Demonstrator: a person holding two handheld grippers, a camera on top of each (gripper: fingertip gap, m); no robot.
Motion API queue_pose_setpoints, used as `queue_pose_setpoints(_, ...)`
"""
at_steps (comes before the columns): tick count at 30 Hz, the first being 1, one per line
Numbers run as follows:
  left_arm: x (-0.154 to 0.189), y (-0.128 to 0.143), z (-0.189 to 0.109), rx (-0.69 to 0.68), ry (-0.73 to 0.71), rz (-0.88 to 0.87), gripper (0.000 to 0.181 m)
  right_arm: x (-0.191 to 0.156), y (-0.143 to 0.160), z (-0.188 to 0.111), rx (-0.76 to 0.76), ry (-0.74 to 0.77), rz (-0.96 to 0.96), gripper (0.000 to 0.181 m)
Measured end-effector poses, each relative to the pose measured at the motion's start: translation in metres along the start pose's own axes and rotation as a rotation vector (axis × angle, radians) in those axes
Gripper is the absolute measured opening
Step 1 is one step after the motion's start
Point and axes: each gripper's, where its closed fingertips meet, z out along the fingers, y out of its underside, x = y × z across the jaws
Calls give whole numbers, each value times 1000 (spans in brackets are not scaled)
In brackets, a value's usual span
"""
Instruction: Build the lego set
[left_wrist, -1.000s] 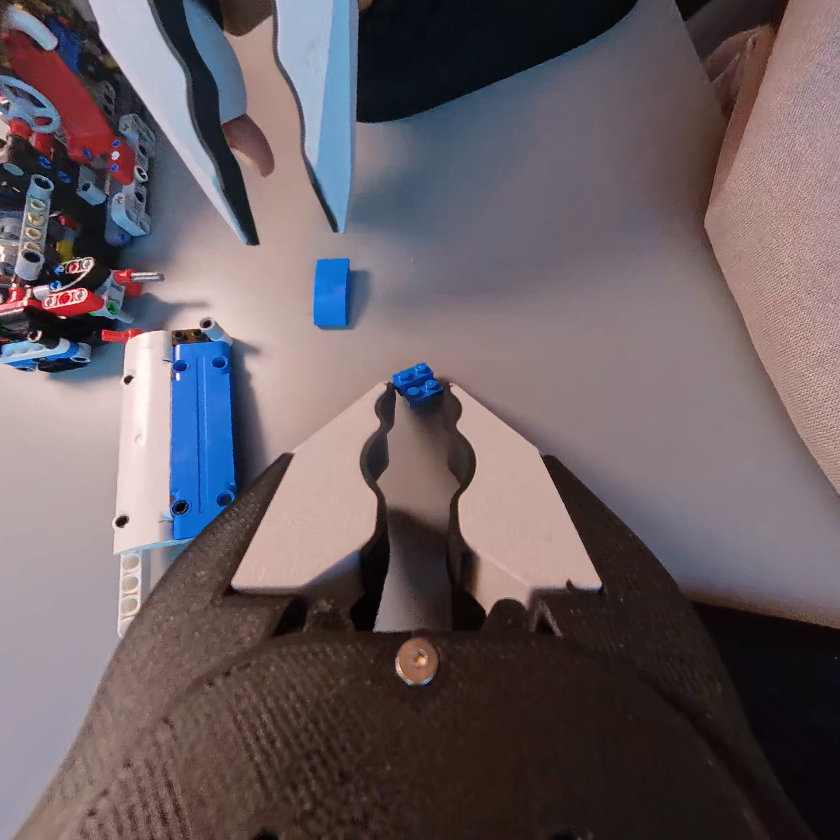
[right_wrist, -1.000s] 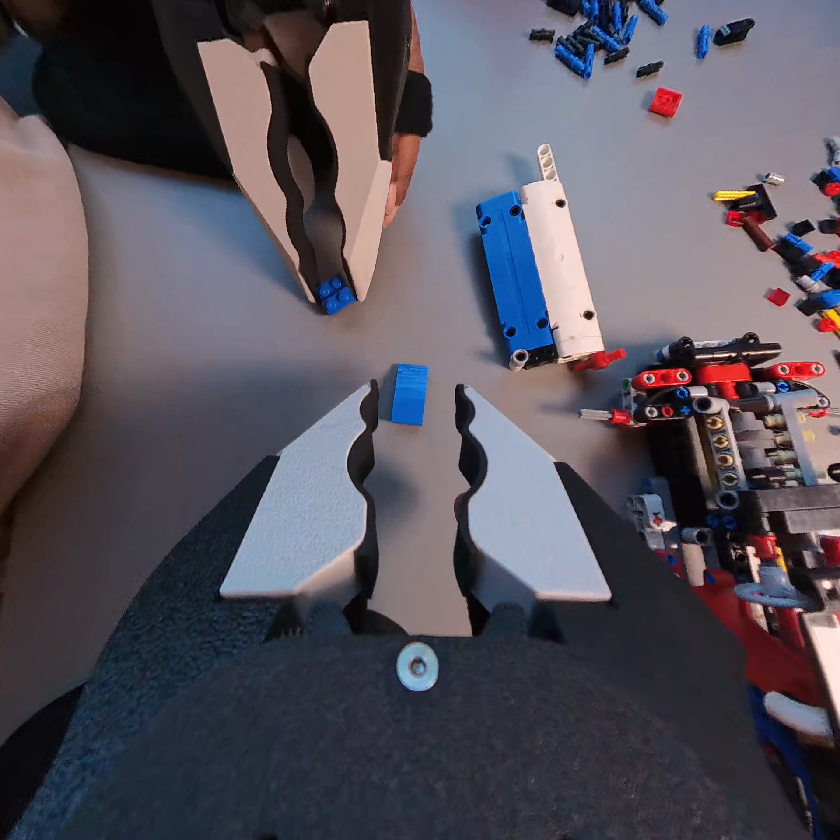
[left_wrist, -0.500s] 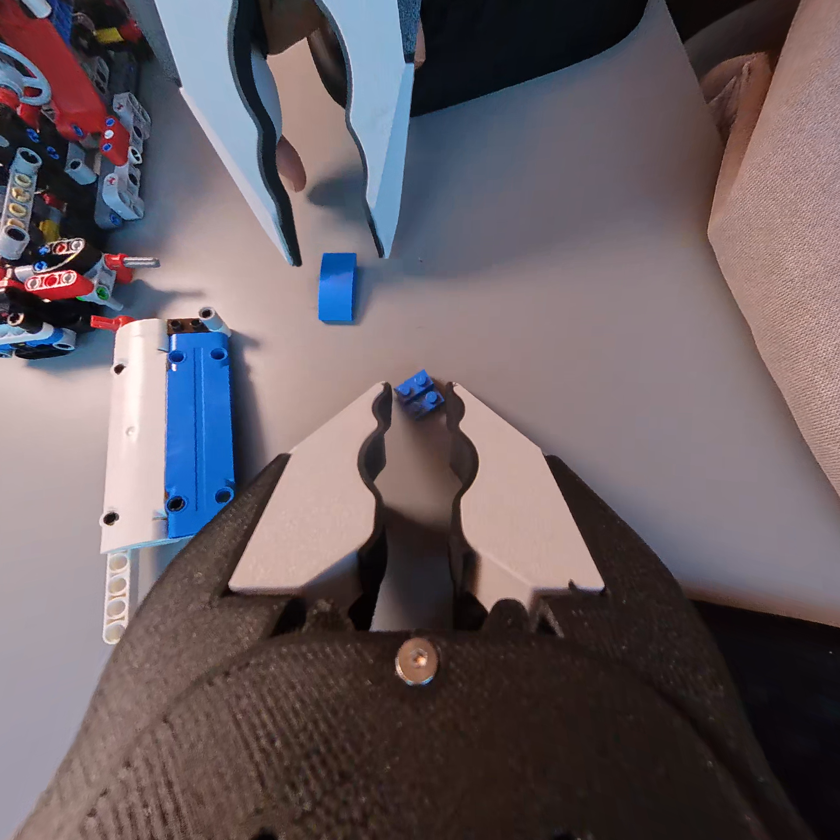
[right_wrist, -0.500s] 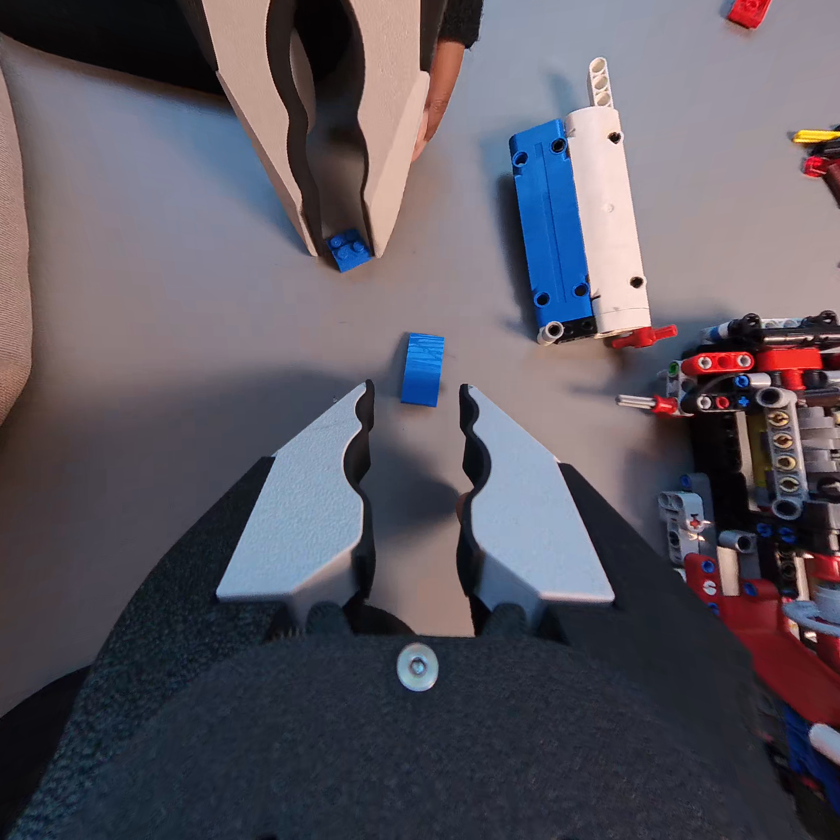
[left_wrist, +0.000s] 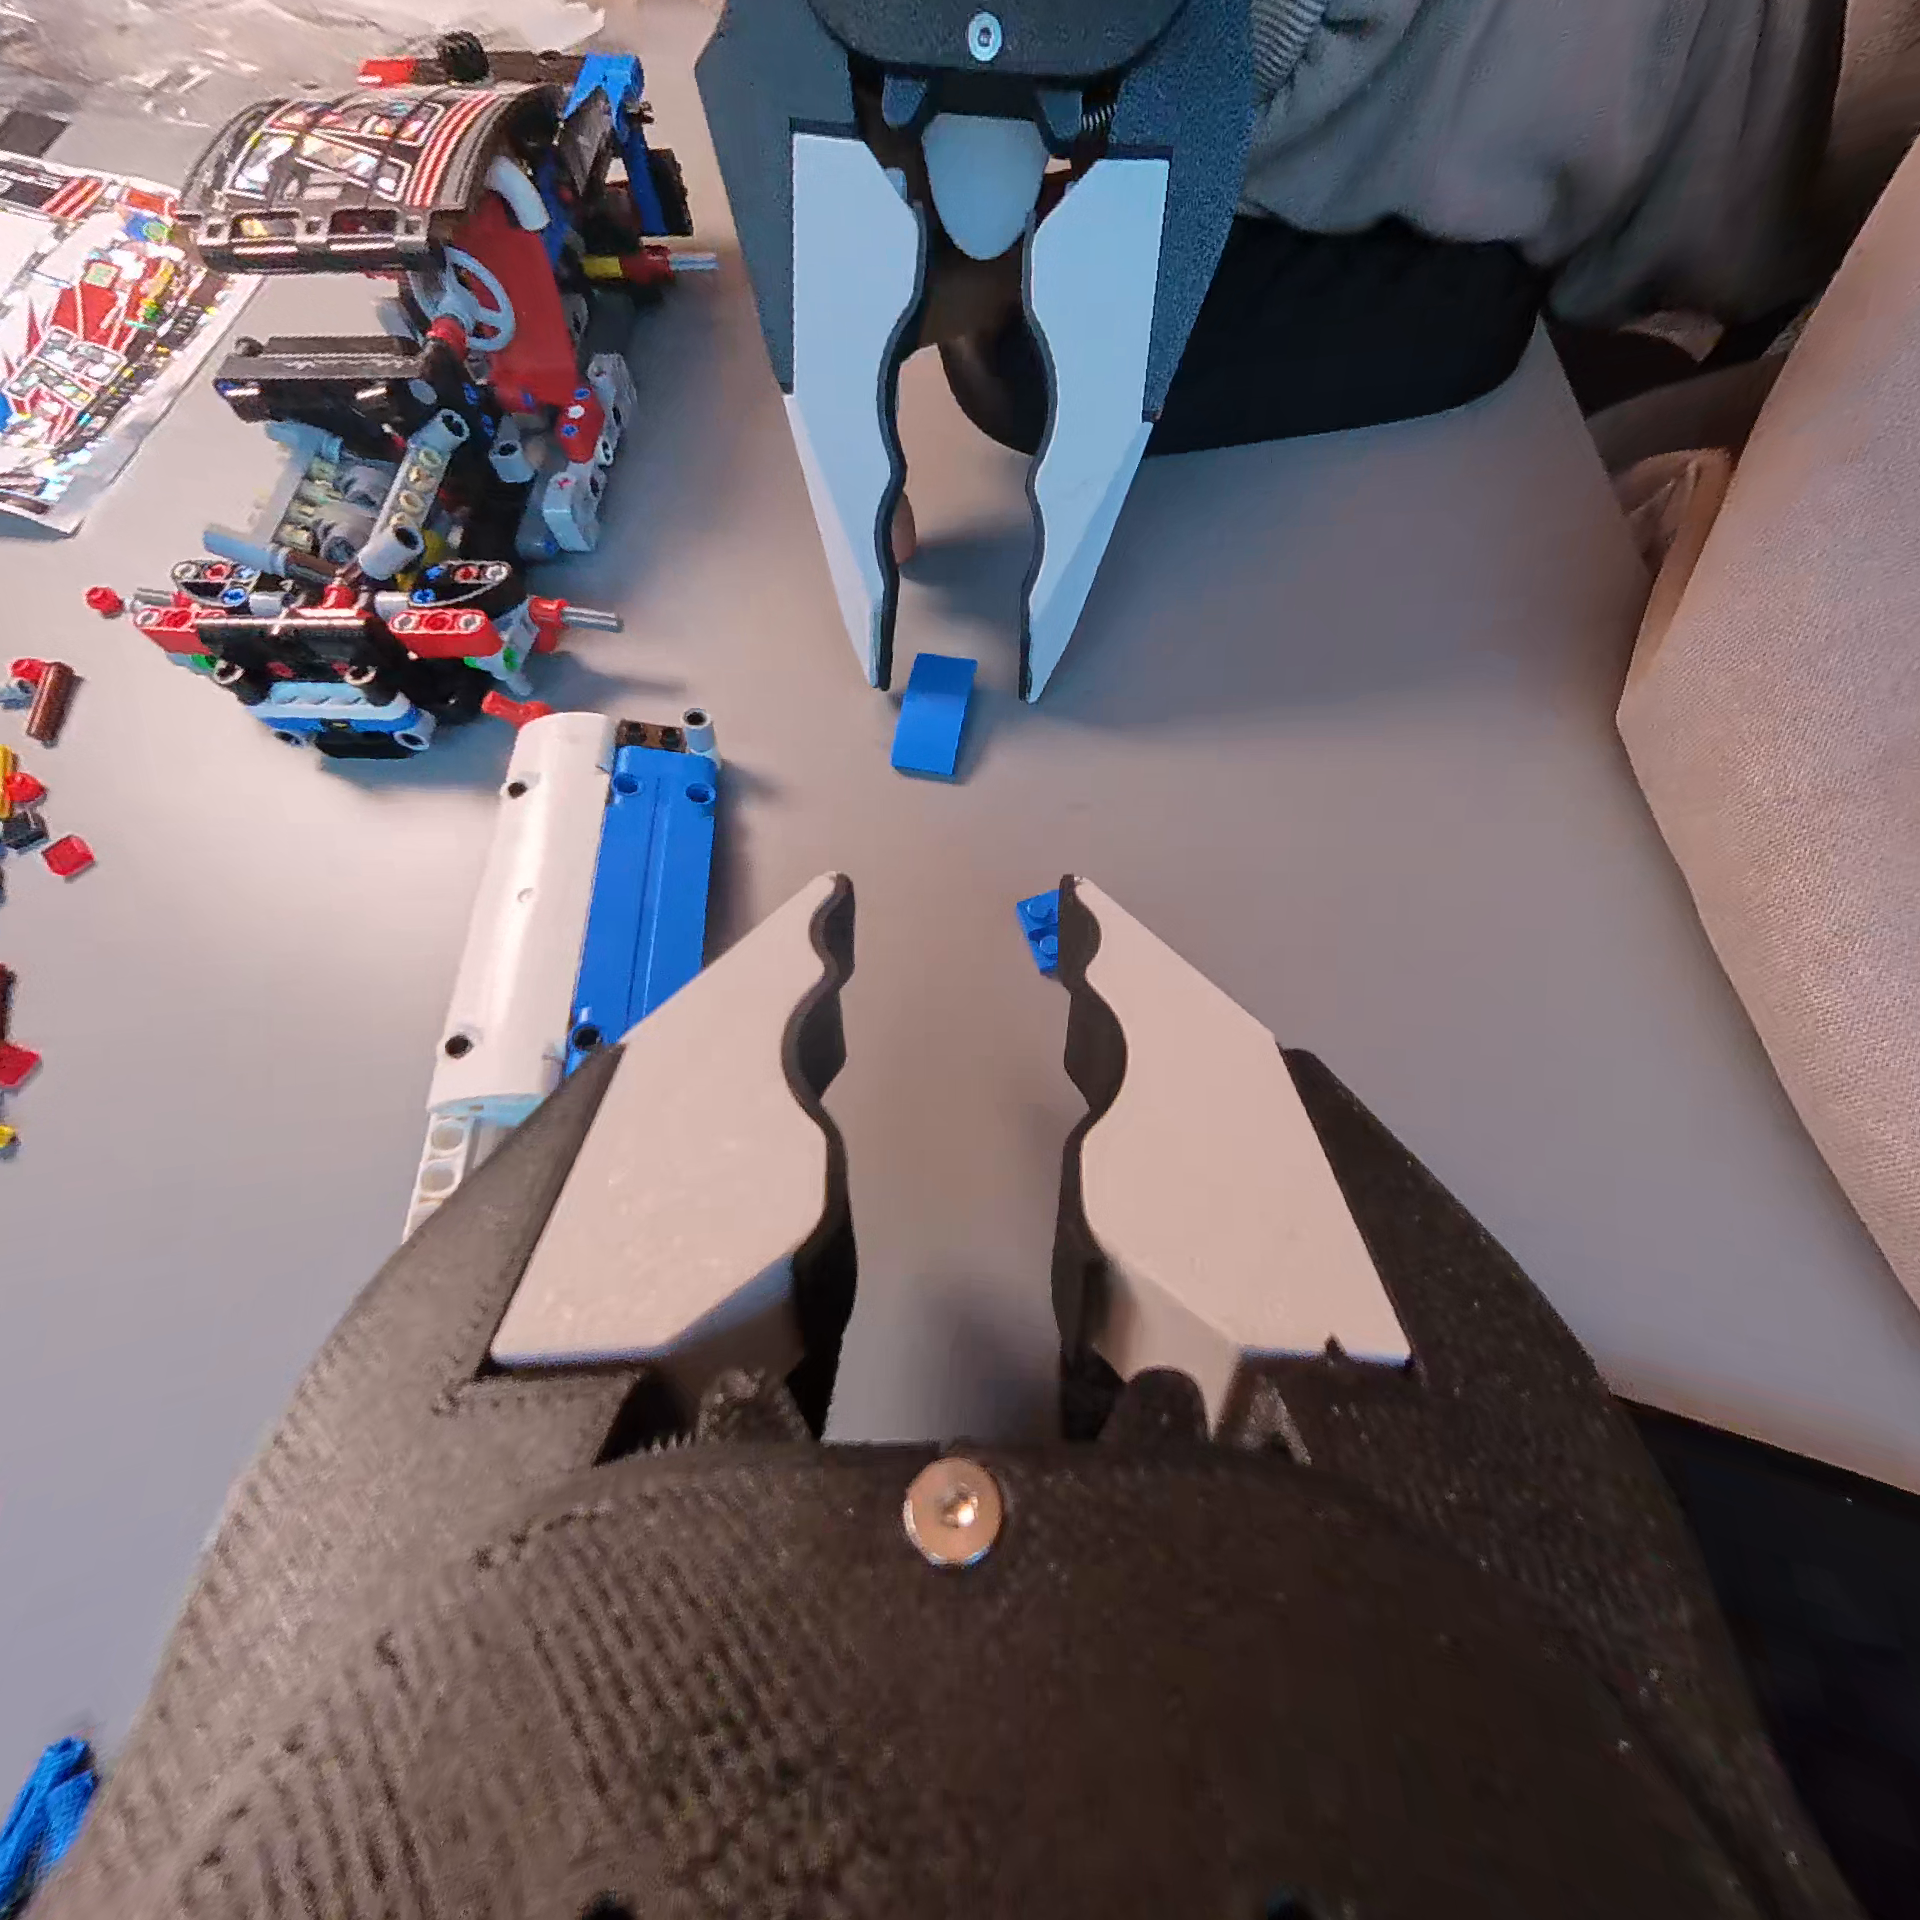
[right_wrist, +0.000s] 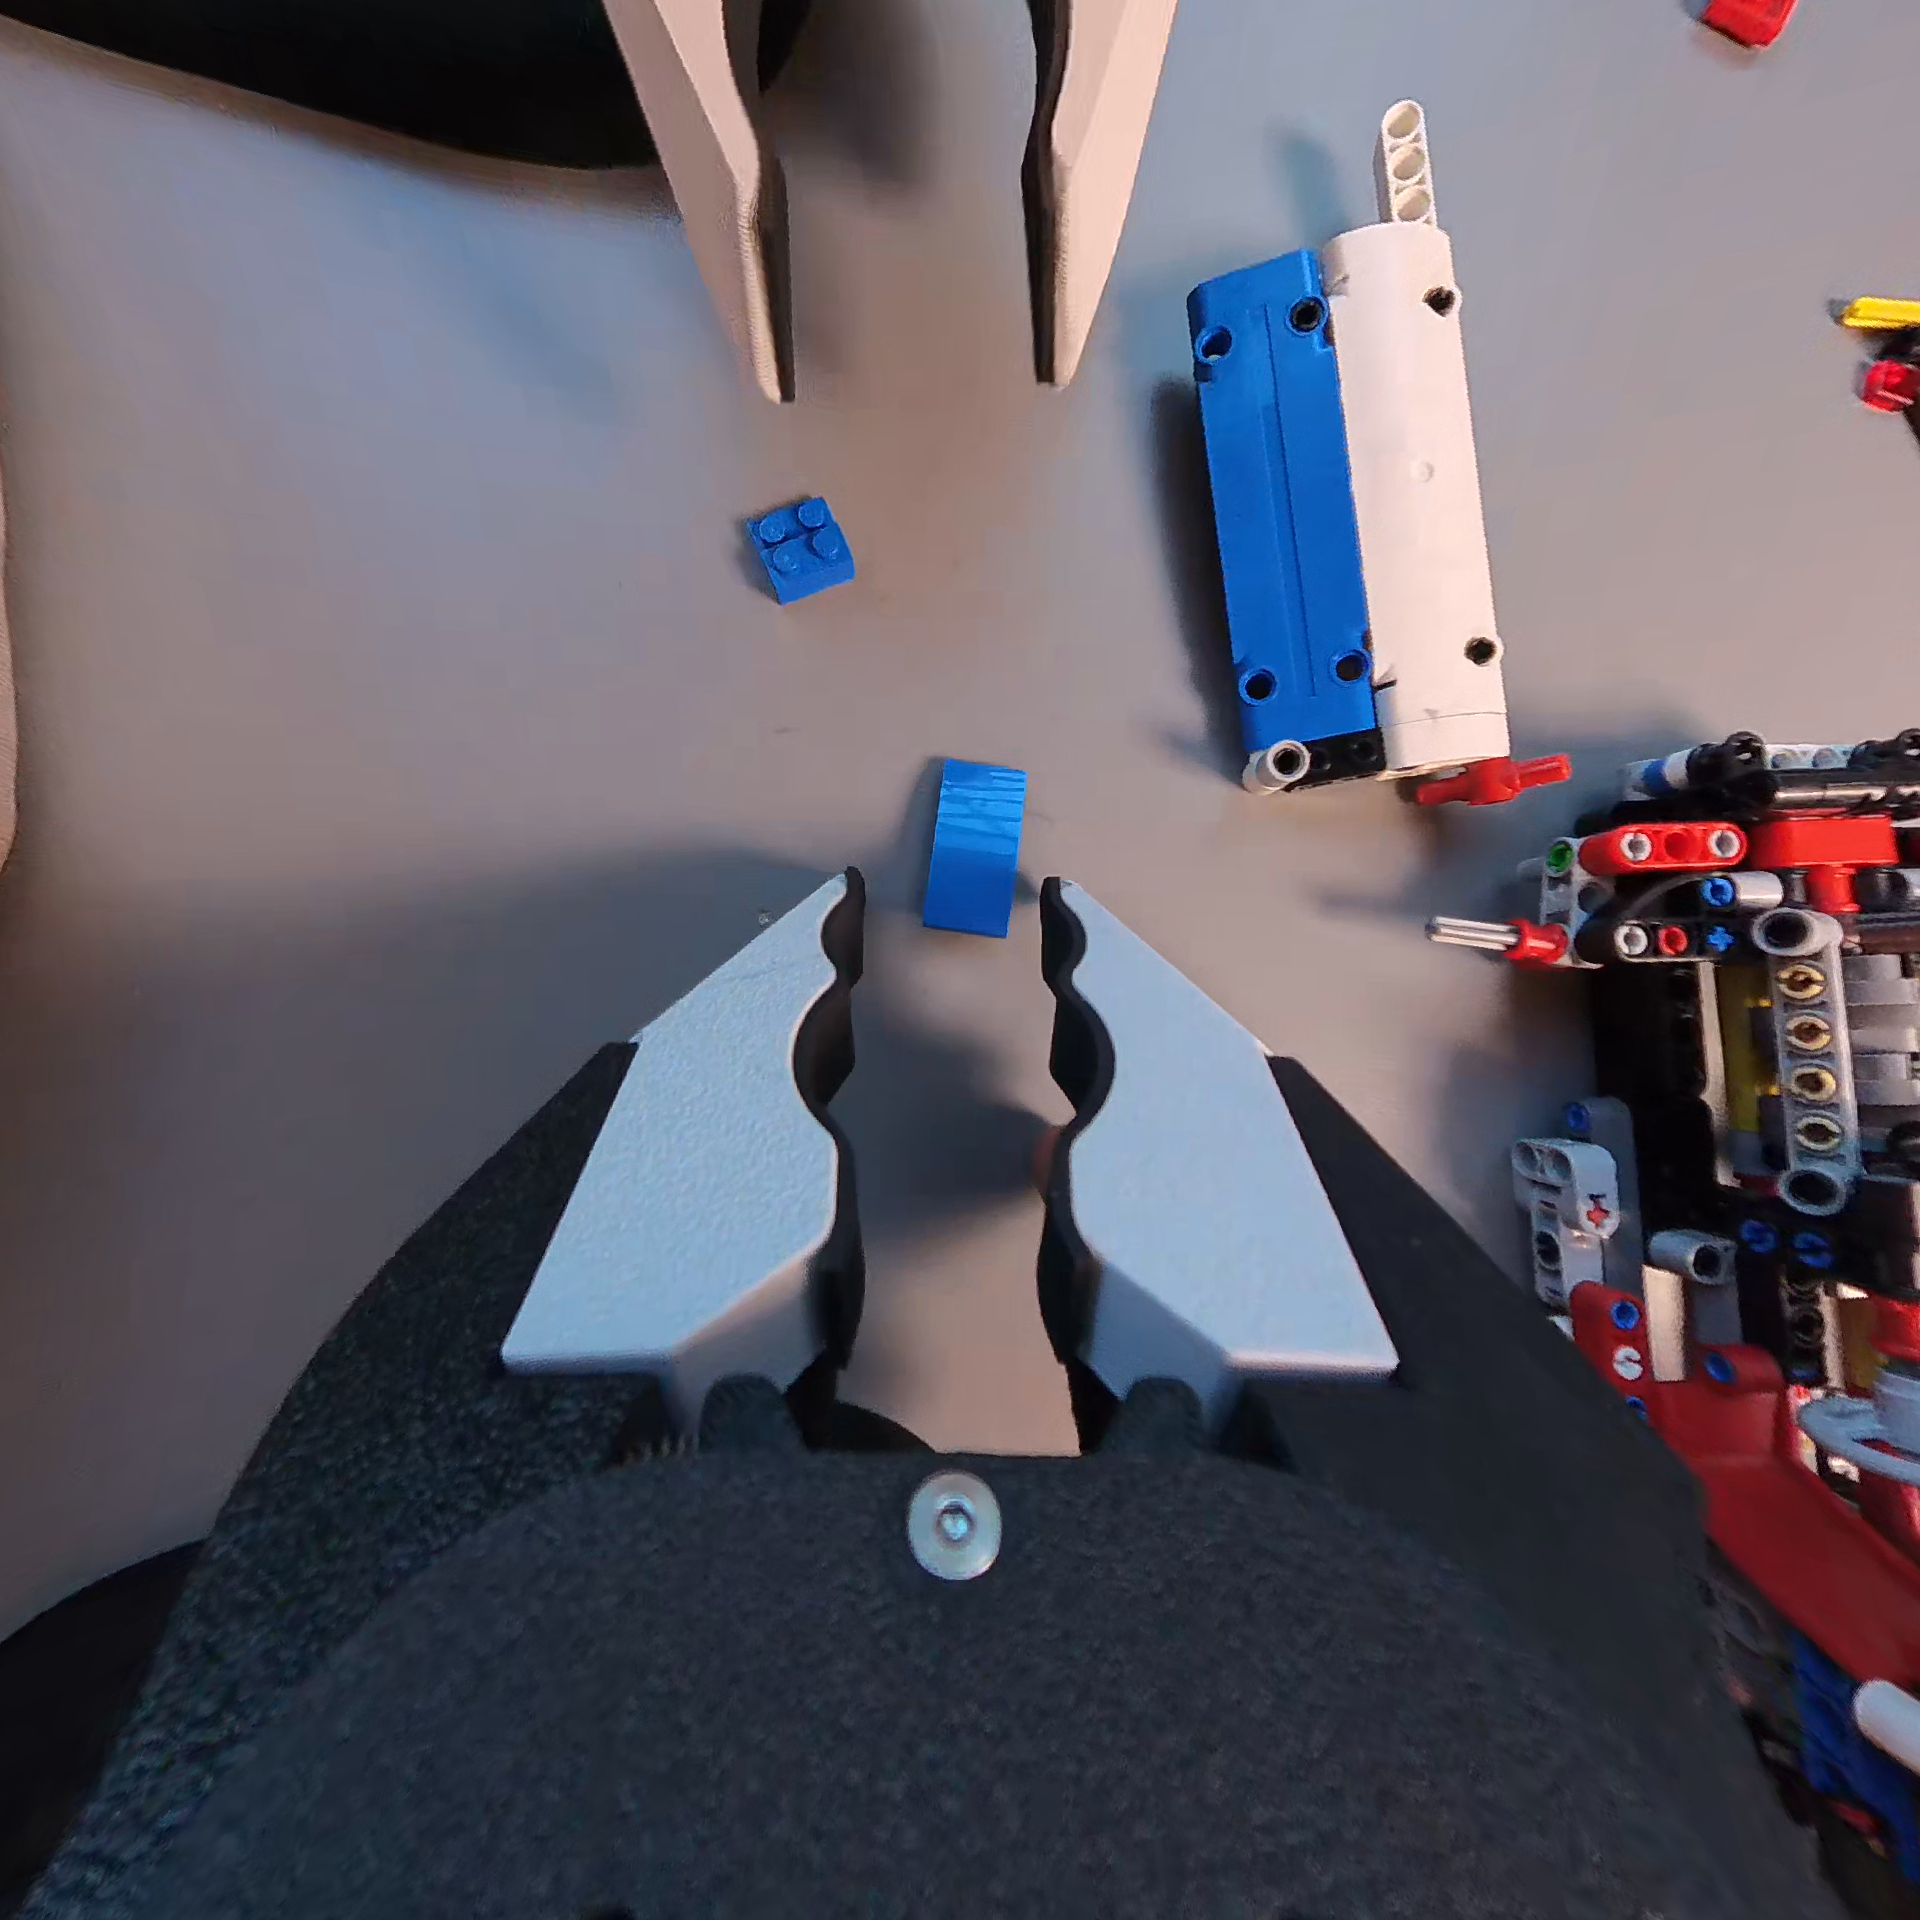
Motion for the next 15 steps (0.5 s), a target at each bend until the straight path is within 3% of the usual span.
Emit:
queue_pose_setpoints(4,2,6,-2,-25,0,1,35,2,-1,1,5,19,-2,15)
queue_pose_setpoints(10,4,2,1,-15,-25,20,31,-5,-25,-2,165,-69,73,14)
queue_pose_setpoints(15,-1,-16,-4,64,-69,-90,13,2,-55,-9,317,-25,133,14)
